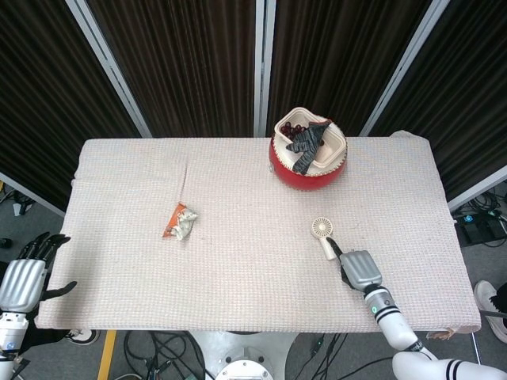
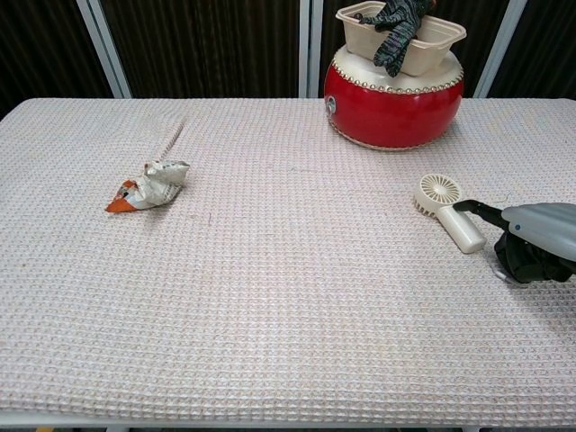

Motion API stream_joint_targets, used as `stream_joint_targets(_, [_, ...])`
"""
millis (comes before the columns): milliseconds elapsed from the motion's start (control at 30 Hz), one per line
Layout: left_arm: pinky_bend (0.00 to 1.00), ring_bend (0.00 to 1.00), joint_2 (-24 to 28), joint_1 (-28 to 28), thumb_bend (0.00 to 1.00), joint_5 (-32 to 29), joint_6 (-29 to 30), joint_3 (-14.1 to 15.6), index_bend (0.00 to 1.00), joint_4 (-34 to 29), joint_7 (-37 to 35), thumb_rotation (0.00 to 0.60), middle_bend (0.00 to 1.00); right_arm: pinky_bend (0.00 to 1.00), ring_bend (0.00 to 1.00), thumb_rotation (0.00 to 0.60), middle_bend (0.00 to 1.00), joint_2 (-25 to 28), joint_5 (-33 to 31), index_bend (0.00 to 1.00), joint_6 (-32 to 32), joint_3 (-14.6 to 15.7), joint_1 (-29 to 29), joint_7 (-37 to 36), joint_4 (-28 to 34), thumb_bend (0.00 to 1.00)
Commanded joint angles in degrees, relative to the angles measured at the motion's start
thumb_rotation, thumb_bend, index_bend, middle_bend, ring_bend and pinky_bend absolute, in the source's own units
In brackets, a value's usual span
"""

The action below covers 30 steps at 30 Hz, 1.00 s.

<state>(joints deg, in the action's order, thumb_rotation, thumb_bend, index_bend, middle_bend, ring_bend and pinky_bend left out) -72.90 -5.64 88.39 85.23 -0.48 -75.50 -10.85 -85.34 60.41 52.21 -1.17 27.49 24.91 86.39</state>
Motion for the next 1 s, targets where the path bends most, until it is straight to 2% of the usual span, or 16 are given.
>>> stream_joint_targets(33, [0.18, 0.08, 0.0, 0.0, 0.00, 0.0, 0.1, -0.1, 0.19, 0.0, 0.0, 0.600, 0.16, 0.57, 0.68, 0.600, 0.82, 0.4, 0.5, 0.00, 0.8, -0.3, 0.0, -0.6, 0.6, 1.00])
stream_joint_targets(367, [0.18, 0.08, 0.2, -0.1, 0.00, 0.4, 0.3, -0.1, 0.19, -0.7, 0.4, 0.600, 0.16, 0.57, 0.68, 0.600, 0.82, 7.8, 8.5, 0.00, 11.6, -1.9, -3.0, -4.1, 9.0, 1.00])
stream_joint_targets(533, [0.18, 0.08, 0.5, -0.2, 0.00, 0.6, 0.5, -0.1, 0.19, -1.4, 1.0, 0.600, 0.16, 0.57, 0.68, 0.600, 0.82, 12.5, 12.9, 0.00, 17.4, -1.0, -6.6, -8.0, 12.4, 1.00])
stream_joint_targets(600, [0.18, 0.08, 0.5, -0.2, 0.00, 0.6, 0.6, -0.2, 0.19, -1.7, 1.3, 0.600, 0.16, 0.57, 0.67, 0.600, 0.81, 13.8, 16.4, 0.00, 21.3, -0.4, -8.8, -11.3, 12.3, 1.00])
stream_joint_targets(667, [0.18, 0.08, 0.6, -0.3, 0.00, 0.7, 0.6, -0.2, 0.19, -2.1, 1.5, 0.600, 0.16, 0.57, 0.64, 0.600, 0.78, 14.3, 21.2, 0.00, 26.5, 0.4, -11.3, -15.7, 10.3, 1.00])
stream_joint_targets(733, [0.18, 0.08, 0.6, -0.3, 0.00, 0.9, 0.6, -0.1, 0.19, -2.4, 1.8, 0.600, 0.16, 0.53, 0.53, 0.600, 0.67, 14.5, 24.8, 0.00, 31.1, 1.2, -13.5, -19.4, 7.6, 0.98])
stream_joint_targets(767, [0.18, 0.08, 0.6, -0.4, 0.00, 1.0, 0.7, -0.1, 0.19, -2.6, 1.9, 0.600, 0.16, 0.48, 0.47, 0.600, 0.62, 14.6, 26.1, 0.00, 33.0, 1.5, -14.6, -21.1, 6.2, 0.92])
stream_joint_targets(800, [0.18, 0.08, 0.6, -0.4, 0.00, 1.2, 0.8, -0.1, 0.19, -2.8, 2.1, 0.600, 0.16, 0.37, 0.34, 0.600, 0.51, 14.8, 27.4, 0.00, 35.3, 2.0, -15.9, -22.9, 4.3, 0.77])
stream_joint_targets(833, [0.18, 0.08, 0.6, -0.4, 0.00, 1.3, 0.9, -0.1, 0.19, -3.0, 2.2, 0.600, 0.16, 0.22, 0.19, 0.600, 0.37, 14.9, 28.1, 0.00, 36.8, 2.2, -16.8, -23.8, 2.7, 0.54])
stream_joint_targets(900, [0.18, 0.08, 0.7, -0.4, 0.00, 1.6, 1.2, -0.1, 0.19, -3.5, 2.6, 0.600, 0.16, 0.02, 0.01, 0.600, 0.12, 14.9, 28.0, 0.00, 39.7, 2.2, -19.0, -24.9, -0.7, 0.13])
stream_joint_targets(933, [0.18, 0.08, 0.7, -0.4, 0.00, 1.8, 1.3, -0.1, 0.19, -3.7, 2.7, 0.600, 0.16, 0.00, 0.00, 0.600, 0.03, 15.0, 27.2, 0.00, 39.9, 2.2, -19.8, -26.0, -1.3, 0.02])
stream_joint_targets(1000, [0.18, 0.08, 0.7, -0.4, 0.00, 2.1, 1.7, 0.0, 0.19, -4.2, 3.3, 0.600, 0.16, 0.00, 0.00, 0.600, 0.00, 16.2, 25.2, 0.00, 38.9, 2.5, -21.2, -29.3, -1.4, 0.00])
